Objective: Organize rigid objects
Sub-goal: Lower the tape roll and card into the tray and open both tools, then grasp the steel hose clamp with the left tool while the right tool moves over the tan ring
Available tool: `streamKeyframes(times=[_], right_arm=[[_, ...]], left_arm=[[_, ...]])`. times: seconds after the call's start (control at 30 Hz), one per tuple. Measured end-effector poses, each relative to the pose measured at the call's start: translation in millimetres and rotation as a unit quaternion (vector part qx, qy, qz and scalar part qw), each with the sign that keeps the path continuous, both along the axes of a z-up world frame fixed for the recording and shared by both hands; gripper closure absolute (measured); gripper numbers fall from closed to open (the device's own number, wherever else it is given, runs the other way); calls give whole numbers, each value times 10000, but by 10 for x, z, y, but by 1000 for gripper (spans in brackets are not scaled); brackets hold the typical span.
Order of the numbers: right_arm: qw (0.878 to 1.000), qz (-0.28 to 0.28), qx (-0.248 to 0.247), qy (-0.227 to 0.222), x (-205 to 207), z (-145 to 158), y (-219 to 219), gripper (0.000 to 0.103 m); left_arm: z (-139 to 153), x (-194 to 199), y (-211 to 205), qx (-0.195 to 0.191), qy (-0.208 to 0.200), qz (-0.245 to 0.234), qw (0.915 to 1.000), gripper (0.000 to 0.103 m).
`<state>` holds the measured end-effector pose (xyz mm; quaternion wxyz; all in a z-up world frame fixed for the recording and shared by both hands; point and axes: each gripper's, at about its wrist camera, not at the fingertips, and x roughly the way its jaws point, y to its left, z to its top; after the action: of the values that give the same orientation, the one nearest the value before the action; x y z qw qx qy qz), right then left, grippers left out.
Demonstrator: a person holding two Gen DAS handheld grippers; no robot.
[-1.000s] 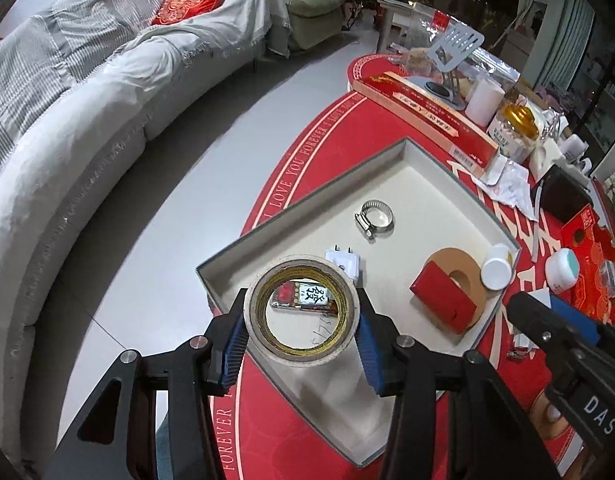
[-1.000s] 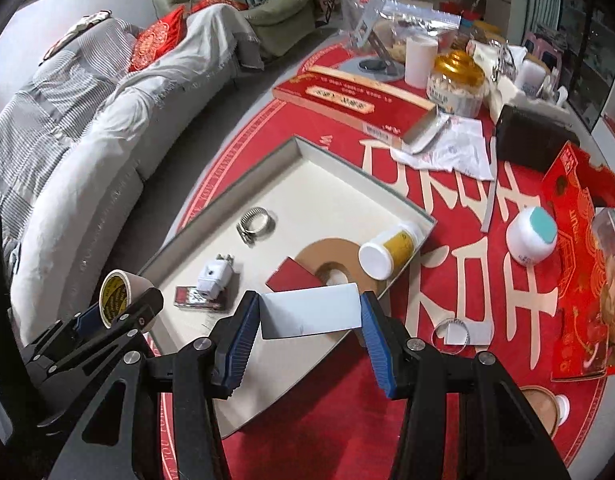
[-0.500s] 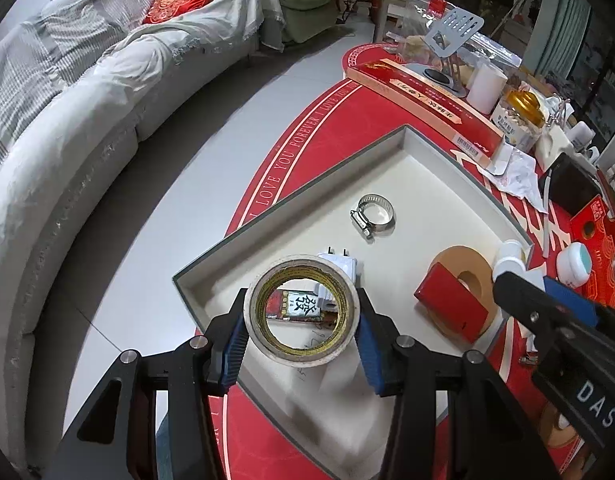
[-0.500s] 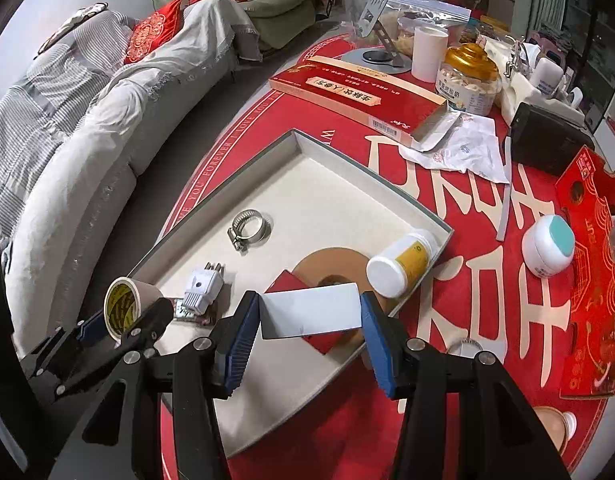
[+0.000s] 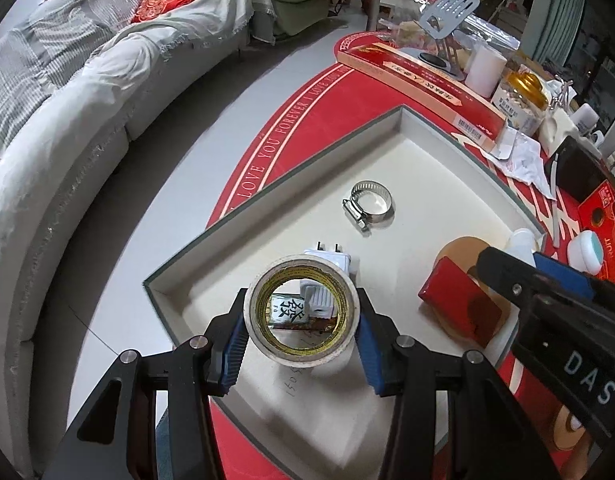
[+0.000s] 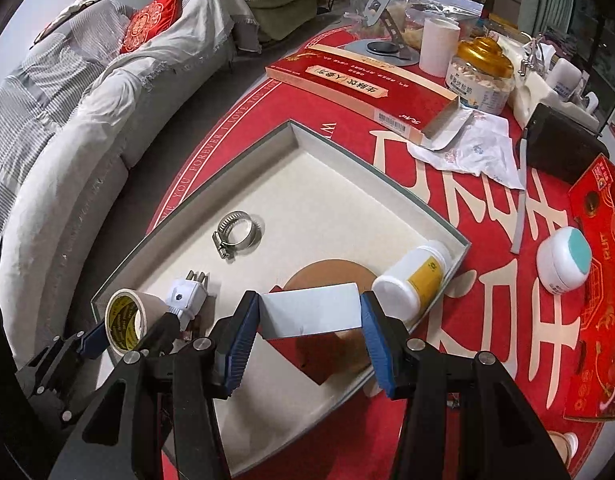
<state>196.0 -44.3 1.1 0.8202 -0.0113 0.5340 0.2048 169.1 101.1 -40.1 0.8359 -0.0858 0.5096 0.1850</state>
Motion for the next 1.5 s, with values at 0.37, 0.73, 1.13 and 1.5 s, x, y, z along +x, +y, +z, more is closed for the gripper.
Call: streamKeyframes(times=[0.37, 0.73, 1.13, 1.5], right_arm=[[9995, 35, 118, -285, -90, 137, -164, 0], [9942, -1037, -275, -54, -337, -152, -1333, 0], [9954, -571, -702, 306, -163, -693, -1068, 44], [9938, 702, -498, 709, -1580, -586, -772, 19]], left_arm=[[-30, 9, 52, -625, -2, 35, 9980, 7], [81, -310, -123, -790, -55, -136, 9968, 0], [12, -659, -240, -769, 248, -276, 9964, 0], [-15, -1235, -253, -717, 401, -518, 9953, 0]])
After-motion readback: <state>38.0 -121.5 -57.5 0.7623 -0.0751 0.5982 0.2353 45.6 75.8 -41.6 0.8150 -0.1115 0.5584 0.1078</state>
